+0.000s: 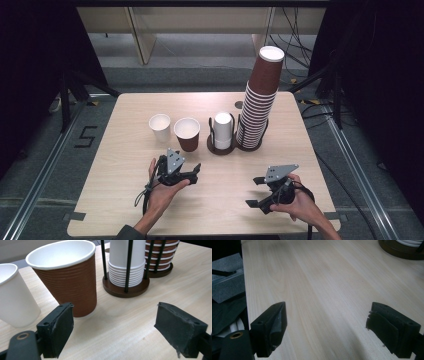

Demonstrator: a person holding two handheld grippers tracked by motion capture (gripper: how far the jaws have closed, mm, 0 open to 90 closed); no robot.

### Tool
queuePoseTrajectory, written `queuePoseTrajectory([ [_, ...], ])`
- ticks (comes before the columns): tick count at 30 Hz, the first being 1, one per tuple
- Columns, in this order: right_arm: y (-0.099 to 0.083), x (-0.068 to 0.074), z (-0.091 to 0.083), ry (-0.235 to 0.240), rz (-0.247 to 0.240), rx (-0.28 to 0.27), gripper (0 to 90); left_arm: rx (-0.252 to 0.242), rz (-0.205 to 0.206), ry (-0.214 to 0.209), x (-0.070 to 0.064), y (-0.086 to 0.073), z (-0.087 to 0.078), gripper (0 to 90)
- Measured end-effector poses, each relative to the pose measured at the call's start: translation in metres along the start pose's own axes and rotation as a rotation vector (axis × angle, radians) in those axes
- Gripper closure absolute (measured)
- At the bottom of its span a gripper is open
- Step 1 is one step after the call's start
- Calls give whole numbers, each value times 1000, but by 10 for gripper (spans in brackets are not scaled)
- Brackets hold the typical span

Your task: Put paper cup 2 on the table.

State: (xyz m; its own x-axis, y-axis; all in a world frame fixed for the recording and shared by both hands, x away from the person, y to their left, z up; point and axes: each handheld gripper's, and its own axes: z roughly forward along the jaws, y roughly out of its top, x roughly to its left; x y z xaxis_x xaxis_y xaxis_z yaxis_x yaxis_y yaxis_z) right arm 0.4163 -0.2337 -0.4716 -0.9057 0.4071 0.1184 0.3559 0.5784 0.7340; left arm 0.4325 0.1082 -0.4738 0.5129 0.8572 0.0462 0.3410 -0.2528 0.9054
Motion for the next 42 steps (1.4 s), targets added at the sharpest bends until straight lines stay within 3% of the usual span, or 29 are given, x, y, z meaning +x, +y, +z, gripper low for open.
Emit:
queuePoseTrajectory([
  [8,-1,2,0,6,20,-2,162,-18,-18,-24,-3,-6,-16,146],
  [19,-5,3,-3,-2,15,-18,162,-17,-10,-67,-8,-16,-33,146],
  [20,-5,5,-3,1,35,-13,161,-15,-12,-70,-10,-17,-34,146],
  [24,-6,6,-4,3,16,-27,162,-23,-5,-88,-13,-21,-39,146],
  [30,-10,10,-6,0,34,-30,160,-30,11,-103,-17,-26,-49,146],
  [42,-17,18,-6,6,24,-28,160,-47,1,-136,-27,-42,-68,146],
])
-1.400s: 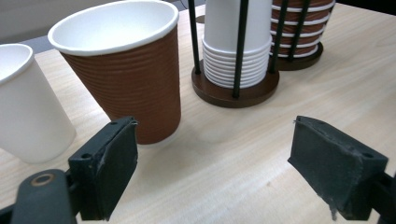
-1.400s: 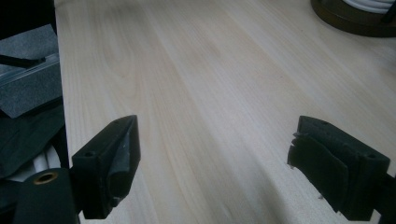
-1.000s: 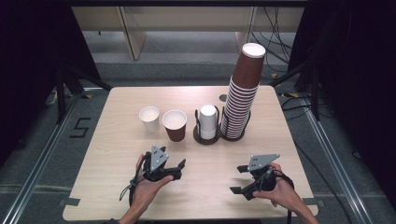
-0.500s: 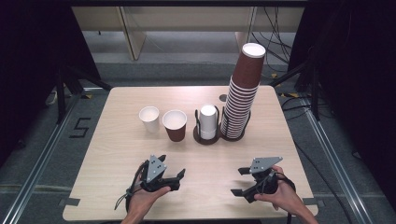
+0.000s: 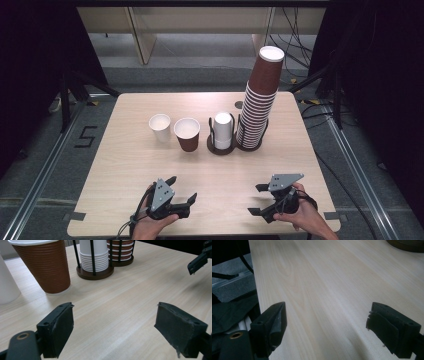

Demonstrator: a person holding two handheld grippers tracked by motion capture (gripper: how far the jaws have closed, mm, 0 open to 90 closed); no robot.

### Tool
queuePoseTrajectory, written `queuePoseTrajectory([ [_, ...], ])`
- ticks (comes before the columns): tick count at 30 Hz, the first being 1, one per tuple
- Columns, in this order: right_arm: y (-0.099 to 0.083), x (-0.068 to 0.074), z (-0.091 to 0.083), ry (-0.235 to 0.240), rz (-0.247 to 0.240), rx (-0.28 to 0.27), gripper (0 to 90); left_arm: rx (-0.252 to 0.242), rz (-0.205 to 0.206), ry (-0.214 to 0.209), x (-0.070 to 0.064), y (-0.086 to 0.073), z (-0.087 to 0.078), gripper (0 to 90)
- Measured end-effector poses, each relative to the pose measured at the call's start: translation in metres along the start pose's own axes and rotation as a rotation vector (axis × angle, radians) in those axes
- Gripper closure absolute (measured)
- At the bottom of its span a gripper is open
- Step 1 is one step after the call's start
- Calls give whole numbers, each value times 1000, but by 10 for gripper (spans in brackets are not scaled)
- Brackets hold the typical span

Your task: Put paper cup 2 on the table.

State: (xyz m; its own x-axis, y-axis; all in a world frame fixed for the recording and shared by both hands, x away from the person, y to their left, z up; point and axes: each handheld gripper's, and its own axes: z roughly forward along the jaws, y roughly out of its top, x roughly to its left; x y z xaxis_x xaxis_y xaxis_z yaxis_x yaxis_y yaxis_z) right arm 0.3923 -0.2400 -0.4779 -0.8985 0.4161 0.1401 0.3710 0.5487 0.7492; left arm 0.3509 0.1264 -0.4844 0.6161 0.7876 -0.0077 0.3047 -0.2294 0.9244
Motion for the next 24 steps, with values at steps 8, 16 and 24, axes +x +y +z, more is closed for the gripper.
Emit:
queuePoseTrajectory([
  [8,-7,6,-1,-6,2,1,160,7,3,-5,-8,-10,-10,146],
  [16,-13,10,-3,-21,23,11,160,6,-5,-25,-17,-18,-20,146],
  [24,-19,11,-2,-28,37,36,161,6,26,-33,-30,-20,-27,146],
])
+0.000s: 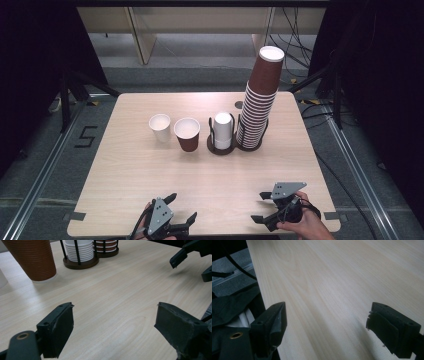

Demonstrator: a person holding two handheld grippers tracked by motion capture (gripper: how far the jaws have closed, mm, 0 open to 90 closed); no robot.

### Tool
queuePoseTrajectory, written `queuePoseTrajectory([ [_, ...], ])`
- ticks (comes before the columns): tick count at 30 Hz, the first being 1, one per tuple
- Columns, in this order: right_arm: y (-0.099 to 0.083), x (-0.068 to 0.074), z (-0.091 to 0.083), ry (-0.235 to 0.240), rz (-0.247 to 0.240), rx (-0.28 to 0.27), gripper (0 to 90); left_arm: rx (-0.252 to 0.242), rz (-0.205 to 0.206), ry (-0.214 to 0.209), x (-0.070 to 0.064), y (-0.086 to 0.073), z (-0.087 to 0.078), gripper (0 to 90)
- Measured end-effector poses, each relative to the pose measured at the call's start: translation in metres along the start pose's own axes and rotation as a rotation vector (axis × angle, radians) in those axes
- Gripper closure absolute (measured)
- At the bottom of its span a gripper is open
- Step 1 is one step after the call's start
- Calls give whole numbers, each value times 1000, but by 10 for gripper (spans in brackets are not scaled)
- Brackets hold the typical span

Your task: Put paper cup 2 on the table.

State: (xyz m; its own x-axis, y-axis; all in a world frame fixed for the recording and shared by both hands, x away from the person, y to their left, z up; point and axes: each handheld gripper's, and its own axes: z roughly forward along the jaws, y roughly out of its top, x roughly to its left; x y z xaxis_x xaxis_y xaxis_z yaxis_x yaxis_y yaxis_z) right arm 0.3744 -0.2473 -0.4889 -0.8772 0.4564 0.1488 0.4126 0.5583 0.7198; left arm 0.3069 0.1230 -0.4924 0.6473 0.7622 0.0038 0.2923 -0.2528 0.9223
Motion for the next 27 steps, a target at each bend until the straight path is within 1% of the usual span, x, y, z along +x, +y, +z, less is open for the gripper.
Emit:
queuePoseTrajectory([
  [1,-1,1,0,-8,9,2,161,3,10,-2,-2,0,0,146],
  [2,-1,1,0,-8,4,1,160,10,14,-7,-4,1,0,146],
  [3,-1,1,1,-8,4,7,161,7,28,-14,-6,1,0,146],
  [4,-2,4,1,-7,30,13,161,-7,61,-21,-7,2,1,146],
  [5,-2,4,1,-4,9,14,160,-3,89,-22,-7,2,1,146],
  [6,-2,3,2,-11,-7,13,161,-1,96,-27,-8,2,2,146],
  [7,-2,4,2,-13,-5,12,161,5,83,-31,-9,2,2,146],
  [8,-3,4,2,-13,0,13,160,-3,79,-34,-8,3,2,146],
  [9,-3,4,2,-11,1,12,161,0,85,-32,-7,3,2,146],
  [11,-3,4,2,-10,-2,14,160,0,76,-31,-7,3,1,146],
  [12,-3,4,3,-12,-5,14,160,-11,73,-32,-6,2,2,146],
  [15,-3,4,3,-10,2,22,160,-3,72,-29,-5,3,2,146],
  [17,-4,4,4,-12,-3,21,160,-2,74,-26,-5,3,2,146],
  [23,-4,4,4,-17,0,25,160,-3,69,-31,-3,3,3,146],
  [27,-4,2,4,-26,2,23,160,7,58,-28,-2,3,3,146],
])
